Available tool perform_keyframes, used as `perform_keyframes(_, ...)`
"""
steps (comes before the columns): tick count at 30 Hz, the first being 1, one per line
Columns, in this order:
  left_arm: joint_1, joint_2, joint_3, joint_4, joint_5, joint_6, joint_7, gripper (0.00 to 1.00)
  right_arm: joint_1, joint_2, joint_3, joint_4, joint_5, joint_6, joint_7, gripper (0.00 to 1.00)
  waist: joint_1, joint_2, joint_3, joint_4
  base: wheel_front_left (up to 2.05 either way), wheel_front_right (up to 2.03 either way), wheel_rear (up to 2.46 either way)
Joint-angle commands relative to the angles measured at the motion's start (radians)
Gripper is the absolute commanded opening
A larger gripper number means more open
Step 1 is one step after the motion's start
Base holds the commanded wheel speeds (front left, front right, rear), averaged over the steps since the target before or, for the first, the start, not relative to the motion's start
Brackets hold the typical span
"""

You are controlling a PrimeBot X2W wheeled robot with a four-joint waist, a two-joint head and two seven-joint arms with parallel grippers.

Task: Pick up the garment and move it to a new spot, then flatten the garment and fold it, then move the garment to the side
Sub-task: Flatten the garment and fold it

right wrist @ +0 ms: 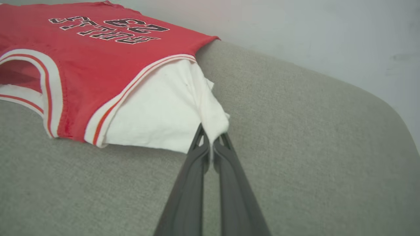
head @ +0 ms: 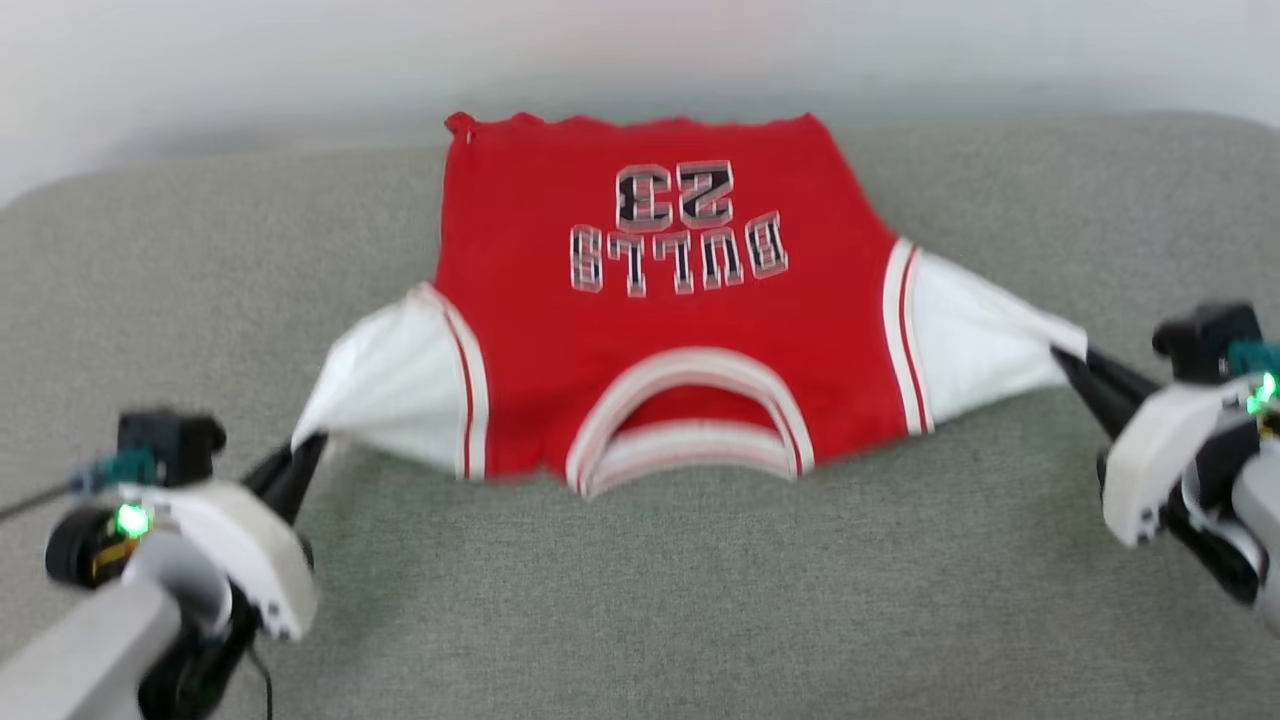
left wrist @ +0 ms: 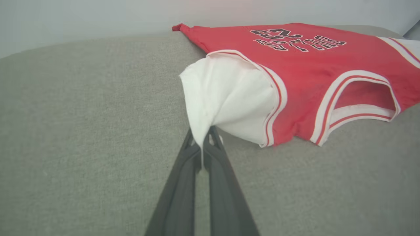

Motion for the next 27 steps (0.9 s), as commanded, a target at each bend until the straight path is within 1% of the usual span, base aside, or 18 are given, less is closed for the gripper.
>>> perform_keyframes(1, 0.054, 0.02, -0.004, -0.024, -0.01, 0.018, -0.012, 0.0, 0.051, -0.02, -0.001, -0.015, 0.007, -0.001, -0.009, 0.0, 0.0002, 0.0, -0.052, -0.006, 0.0, 0.0, 0.0)
perform_keyframes(4, 0.139, 0.056, -0.02, -0.082, -0.02, 0.056, -0.011, 0.0, 0.136, -0.054, -0.009, -0.05, 0.017, -0.001, -0.006, 0.0, 0.0002, 0.0, -0.084, -0.004, 0.0, 0.0, 0.0)
perform_keyframes(9, 0.263, 0.091, -0.048, -0.17, -0.051, 0.103, -0.005, 0.0, 0.286, -0.12, -0.026, -0.131, 0.035, -0.001, 0.027, 0.0, 0.0002, 0.0, -0.12, 0.006, 0.0, 0.0, 0.0)
perform_keyframes(11, 0.305, 0.105, -0.045, -0.194, -0.072, 0.124, -0.011, 0.0, 0.349, -0.145, -0.038, -0.171, 0.045, -0.001, 0.048, 0.0, 0.0002, 0.0, -0.127, 0.009, 0.0, 0.0, 0.0)
perform_keyframes(15, 0.373, 0.133, -0.073, -0.238, -0.082, 0.15, 0.007, 0.0, 0.475, -0.198, -0.058, -0.256, 0.056, -0.001, 0.106, 0.0, 0.0002, 0.0, -0.131, 0.017, 0.0, 0.0, 0.0)
perform_keyframes(19, 0.428, 0.142, -0.086, -0.273, -0.1, 0.176, 0.006, 0.0, 0.593, -0.24, -0.097, -0.328, 0.075, -0.001, 0.172, 0.0, 0.0002, 0.0, -0.131, 0.022, 0.0, 0.0, 0.0)
perform_keyframes(23, 0.456, 0.14, -0.093, -0.288, -0.104, 0.19, -0.007, 0.0, 0.689, -0.275, -0.141, -0.391, 0.098, -0.001, 0.247, 0.0, 0.0002, 0.0, -0.127, 0.03, 0.0, 0.0, 0.0)
perform_keyframes(27, 0.452, 0.129, -0.087, -0.294, -0.097, 0.2, -0.021, 0.0, 0.724, -0.28, -0.206, -0.44, 0.068, -0.001, 0.294, 0.0, 0.0002, 0.0, -0.115, 0.03, 0.0, 0.0, 0.0)
